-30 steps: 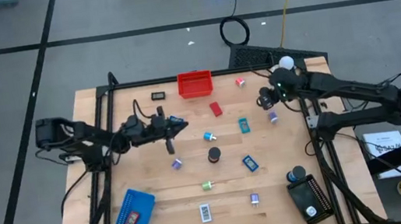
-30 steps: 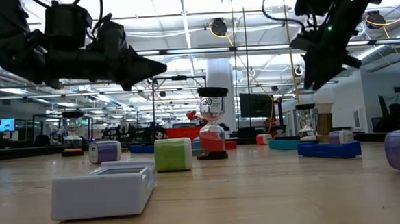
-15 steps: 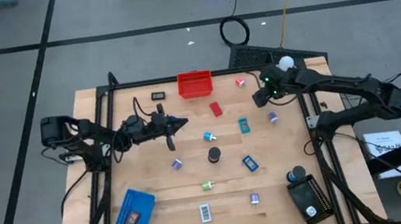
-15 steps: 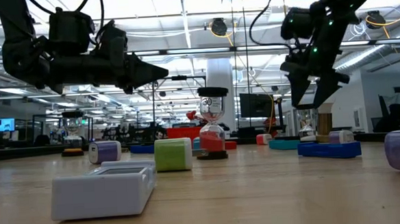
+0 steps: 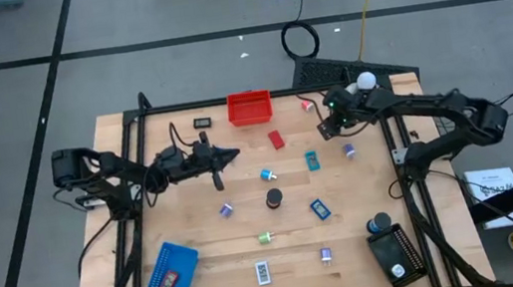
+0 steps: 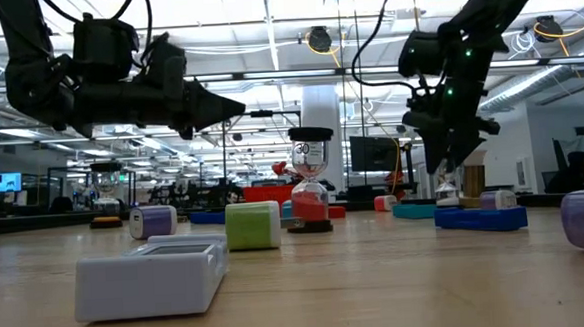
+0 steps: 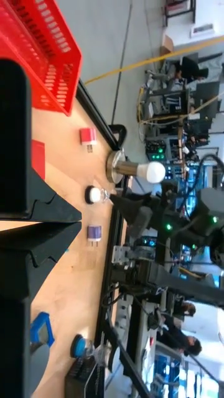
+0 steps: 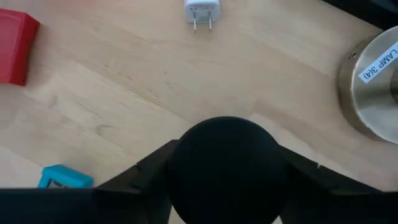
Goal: Pick & Place Office items
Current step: Put the white hourglass into the red bin
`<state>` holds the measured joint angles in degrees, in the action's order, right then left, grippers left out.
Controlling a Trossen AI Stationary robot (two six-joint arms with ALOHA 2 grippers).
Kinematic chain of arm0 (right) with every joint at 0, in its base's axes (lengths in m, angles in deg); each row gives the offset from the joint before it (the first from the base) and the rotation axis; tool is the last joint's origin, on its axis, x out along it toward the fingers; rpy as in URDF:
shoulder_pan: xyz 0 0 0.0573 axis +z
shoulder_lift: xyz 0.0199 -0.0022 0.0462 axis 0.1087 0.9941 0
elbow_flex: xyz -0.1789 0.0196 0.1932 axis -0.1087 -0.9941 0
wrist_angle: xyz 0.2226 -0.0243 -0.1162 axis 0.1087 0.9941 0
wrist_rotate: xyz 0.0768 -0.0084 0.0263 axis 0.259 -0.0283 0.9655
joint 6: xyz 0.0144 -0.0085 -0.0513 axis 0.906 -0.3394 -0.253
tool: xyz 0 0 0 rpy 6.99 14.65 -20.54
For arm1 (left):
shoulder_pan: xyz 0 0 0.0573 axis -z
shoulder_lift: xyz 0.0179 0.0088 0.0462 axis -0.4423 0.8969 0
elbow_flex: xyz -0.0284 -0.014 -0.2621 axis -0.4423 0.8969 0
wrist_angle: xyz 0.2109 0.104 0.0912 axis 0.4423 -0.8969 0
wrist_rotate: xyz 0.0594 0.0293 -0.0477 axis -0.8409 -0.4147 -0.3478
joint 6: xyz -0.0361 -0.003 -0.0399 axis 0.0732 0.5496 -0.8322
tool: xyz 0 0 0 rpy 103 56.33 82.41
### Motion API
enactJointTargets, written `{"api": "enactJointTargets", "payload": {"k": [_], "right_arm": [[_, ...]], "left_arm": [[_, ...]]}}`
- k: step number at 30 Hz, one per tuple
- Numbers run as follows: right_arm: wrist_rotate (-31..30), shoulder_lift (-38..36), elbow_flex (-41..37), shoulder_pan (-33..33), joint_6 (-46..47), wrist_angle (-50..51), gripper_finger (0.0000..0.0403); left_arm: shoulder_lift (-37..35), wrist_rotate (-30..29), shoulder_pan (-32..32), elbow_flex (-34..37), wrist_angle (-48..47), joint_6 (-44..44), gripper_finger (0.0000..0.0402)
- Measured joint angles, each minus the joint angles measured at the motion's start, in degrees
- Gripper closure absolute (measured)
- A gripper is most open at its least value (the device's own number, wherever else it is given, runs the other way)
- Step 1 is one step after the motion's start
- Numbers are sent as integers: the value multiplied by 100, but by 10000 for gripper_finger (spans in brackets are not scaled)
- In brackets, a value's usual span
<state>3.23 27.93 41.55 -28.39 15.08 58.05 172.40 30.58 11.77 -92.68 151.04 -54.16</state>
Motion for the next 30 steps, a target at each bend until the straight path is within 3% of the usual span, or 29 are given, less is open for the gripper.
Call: {"api": "enactJointTargets", "payload": {"k": [5, 11, 19, 24, 30], "right_arm": [[15, -264, 93, 26, 59, 86, 203], [91, -39, 977, 99, -13, 47, 203], [672, 1844, 3348, 101, -1034, -143, 203], [1074, 3257, 5061, 98, -1771, 279, 203], [1089, 4343, 6186, 101, -2618, 839, 203]], "left_arm": [[-3, -17, -312, 269, 153, -158, 396], [-4, 245, -700, 614, 915, -299, 396], [-4, 649, -1201, 635, 1295, -210, 396], [-5, 892, -1403, 584, 1316, -235, 396], [-5, 1059, -1417, 582, 1214, -287, 396]]}}
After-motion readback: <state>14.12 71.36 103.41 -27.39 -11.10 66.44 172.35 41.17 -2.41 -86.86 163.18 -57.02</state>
